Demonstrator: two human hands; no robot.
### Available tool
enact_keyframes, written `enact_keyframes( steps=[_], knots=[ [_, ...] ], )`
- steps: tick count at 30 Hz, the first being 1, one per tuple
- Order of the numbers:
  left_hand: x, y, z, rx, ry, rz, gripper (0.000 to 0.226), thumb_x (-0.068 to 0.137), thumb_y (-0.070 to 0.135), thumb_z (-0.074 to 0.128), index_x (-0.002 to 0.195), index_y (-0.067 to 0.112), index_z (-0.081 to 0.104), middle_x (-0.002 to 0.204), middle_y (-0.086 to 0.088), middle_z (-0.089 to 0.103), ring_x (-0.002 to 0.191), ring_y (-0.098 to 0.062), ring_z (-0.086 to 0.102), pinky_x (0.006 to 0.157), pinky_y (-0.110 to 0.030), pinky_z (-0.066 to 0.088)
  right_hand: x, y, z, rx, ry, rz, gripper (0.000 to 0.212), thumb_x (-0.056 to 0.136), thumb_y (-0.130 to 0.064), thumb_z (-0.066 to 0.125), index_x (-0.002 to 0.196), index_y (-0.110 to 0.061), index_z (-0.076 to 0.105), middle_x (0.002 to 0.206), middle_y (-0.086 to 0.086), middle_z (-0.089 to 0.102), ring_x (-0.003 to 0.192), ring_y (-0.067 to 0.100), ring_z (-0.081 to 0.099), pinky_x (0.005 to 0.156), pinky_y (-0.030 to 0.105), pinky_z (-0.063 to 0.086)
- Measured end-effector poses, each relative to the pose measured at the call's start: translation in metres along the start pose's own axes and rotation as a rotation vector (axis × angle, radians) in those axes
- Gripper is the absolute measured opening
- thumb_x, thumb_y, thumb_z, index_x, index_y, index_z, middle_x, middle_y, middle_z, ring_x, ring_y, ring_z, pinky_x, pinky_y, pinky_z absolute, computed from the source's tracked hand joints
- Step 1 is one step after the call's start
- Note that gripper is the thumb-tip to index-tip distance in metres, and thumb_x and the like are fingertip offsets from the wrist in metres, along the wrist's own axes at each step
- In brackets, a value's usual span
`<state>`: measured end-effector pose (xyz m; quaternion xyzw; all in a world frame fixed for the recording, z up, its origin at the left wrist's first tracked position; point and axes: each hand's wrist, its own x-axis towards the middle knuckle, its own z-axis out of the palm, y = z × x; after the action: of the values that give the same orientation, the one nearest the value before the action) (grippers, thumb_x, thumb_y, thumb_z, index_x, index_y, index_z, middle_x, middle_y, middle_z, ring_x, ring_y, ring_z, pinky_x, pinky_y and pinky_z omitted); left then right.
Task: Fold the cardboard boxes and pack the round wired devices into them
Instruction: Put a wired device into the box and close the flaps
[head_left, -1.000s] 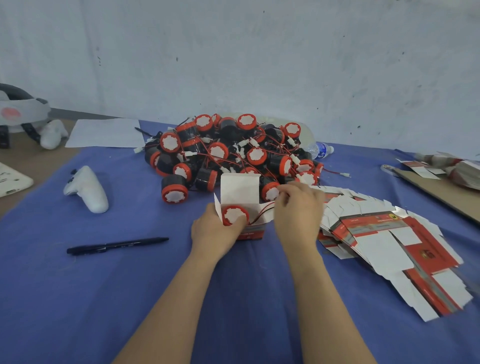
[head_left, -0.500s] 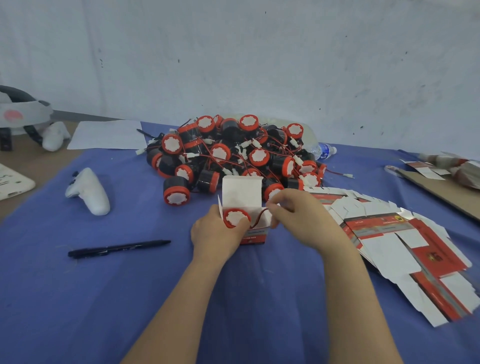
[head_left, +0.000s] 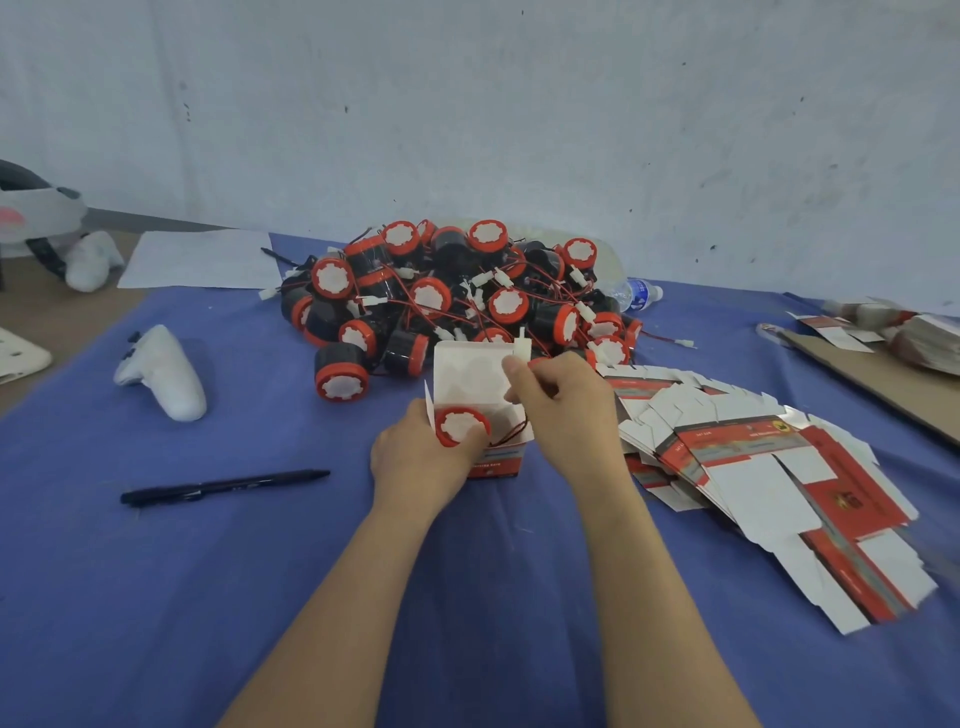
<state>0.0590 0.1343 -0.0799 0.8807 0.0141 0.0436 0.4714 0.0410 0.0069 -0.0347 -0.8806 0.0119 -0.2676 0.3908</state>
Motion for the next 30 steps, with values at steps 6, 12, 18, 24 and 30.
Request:
enact_keyframes(
  steps=[6,12,18,24,30],
  knots=[
    [0.0,-0.001,0.002,0.007,0.01,0.018,0.048,0.085,0.044,0.062,0.121,0.016,0.049,0.116,-0.005,0.063,0.108,-0.028,0.058,0.093,-0.044,0.049,0.003,0.009,0.01,0.513,-0.042,0.395,0.027,0.092,-0.021,0.059,0.119,-0.019,0.055,0.093,0.01,0.07,0.073,0.018,0.067,0.071,0.032,0.057],
    [0.002,-0.002,0.002,0.028,0.005,0.021,0.049,0.085,0.046,0.061,0.122,0.016,0.049,0.119,-0.005,0.063,0.111,-0.029,0.057,0.095,-0.045,0.048,0.002,0.01,0.011,0.778,0.034,0.422,0.012,0.094,-0.016,0.059,0.084,-0.016,0.065,0.074,0.005,0.074,0.069,0.013,0.072,0.061,0.018,0.055],
    [0.002,-0.004,0.002,0.027,0.004,0.031,0.05,0.085,0.045,0.061,0.122,0.015,0.048,0.118,-0.005,0.063,0.111,-0.029,0.057,0.094,-0.044,0.048,-0.004,0.012,0.021,0.282,0.2,0.191,0.014,0.09,-0.026,0.065,0.088,-0.015,0.056,0.067,-0.004,0.067,0.071,0.018,0.067,0.066,0.037,0.055],
    [0.003,-0.006,0.005,0.037,0.022,0.035,0.05,0.085,0.048,0.059,0.12,0.015,0.049,0.115,-0.005,0.063,0.108,-0.028,0.057,0.093,-0.045,0.048,-0.006,0.015,0.026,-0.229,0.132,0.049,0.017,0.092,-0.025,0.059,0.085,-0.017,0.046,0.073,0.001,0.055,0.076,0.022,0.052,0.06,0.035,0.043],
    [0.004,-0.008,0.009,0.049,0.061,0.054,0.048,0.083,0.051,0.06,0.117,0.017,0.05,0.111,-0.002,0.064,0.106,-0.027,0.059,0.092,-0.044,0.048,-0.006,0.015,0.028,-0.357,0.015,0.089,0.015,0.092,-0.025,0.057,0.086,-0.017,0.046,0.081,0.003,0.056,0.079,0.021,0.05,0.056,0.03,0.036]
  ],
)
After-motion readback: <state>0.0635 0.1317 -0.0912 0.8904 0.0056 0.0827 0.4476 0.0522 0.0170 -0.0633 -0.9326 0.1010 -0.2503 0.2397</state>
